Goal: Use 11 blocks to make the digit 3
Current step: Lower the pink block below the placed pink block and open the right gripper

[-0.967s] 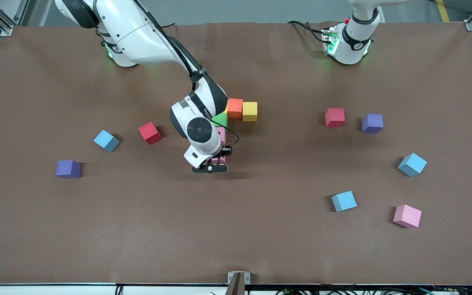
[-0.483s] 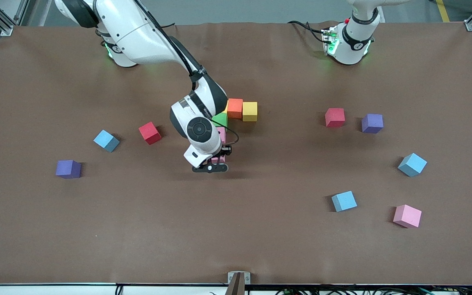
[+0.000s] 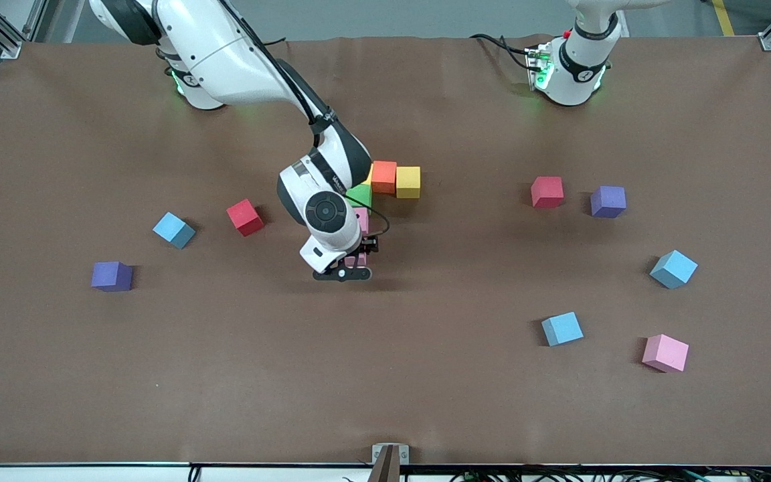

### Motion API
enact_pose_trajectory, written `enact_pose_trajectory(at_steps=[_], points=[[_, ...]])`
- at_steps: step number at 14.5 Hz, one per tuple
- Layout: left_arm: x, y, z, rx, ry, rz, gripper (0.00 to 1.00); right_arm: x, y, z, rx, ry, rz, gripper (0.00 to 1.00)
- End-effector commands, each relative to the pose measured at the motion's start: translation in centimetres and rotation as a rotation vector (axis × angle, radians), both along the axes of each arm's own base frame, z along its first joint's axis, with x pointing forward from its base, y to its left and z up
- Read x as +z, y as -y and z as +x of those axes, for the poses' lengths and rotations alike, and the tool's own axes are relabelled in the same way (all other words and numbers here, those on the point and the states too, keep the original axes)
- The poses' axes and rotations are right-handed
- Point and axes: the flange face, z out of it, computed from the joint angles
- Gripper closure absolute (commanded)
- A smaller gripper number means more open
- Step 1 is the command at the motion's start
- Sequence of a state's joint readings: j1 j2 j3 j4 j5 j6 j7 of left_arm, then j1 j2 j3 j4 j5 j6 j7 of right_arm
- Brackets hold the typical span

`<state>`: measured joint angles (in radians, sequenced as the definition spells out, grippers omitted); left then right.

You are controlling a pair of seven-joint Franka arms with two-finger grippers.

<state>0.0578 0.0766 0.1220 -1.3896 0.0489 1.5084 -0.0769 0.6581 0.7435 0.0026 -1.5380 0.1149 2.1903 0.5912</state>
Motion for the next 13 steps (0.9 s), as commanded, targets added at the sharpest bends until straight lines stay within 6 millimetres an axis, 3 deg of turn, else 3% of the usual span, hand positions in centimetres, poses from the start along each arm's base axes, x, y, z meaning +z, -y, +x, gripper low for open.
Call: enact_pose_trajectory(at_steps=[1, 5, 7, 10, 12, 13], points=[[0.6, -0.3, -0.5, -0.004, -0.005, 0.012, 0.00, 0.7, 0.1, -0.9, -0.019, 0.002, -0.011, 0.00], [0.6, -0.7, -0.6, 0.004, -0.006, 0.014, 0.00, 1.9, -0.8, -0.7, -0.054, 0.016, 0.004, 0.00], [0.5, -0.6, -0.5, 0.002, -0.007, 0.014, 0.00, 4.2, -1.5, -0.9, -0.048, 0.024, 0.012, 0.00], [0.5, -0.8, -0.5, 0.007, -0.007, 0.014, 0.00, 8.2, -0.8, -0.8, -0.053, 0.021, 0.008, 0.00], [0.4, -1.2, -0.6, 0.013, -0.009, 0.014, 0.00, 11.8, 0.6, -0.3, -0.095, 0.026, 0.011, 0.00], [0.4, -1.3, -0.6, 0.016, -0.009, 0.014, 0.00, 13.0, 2.5, 0.8, -0.137, 0.025, 0.000, 0.00]])
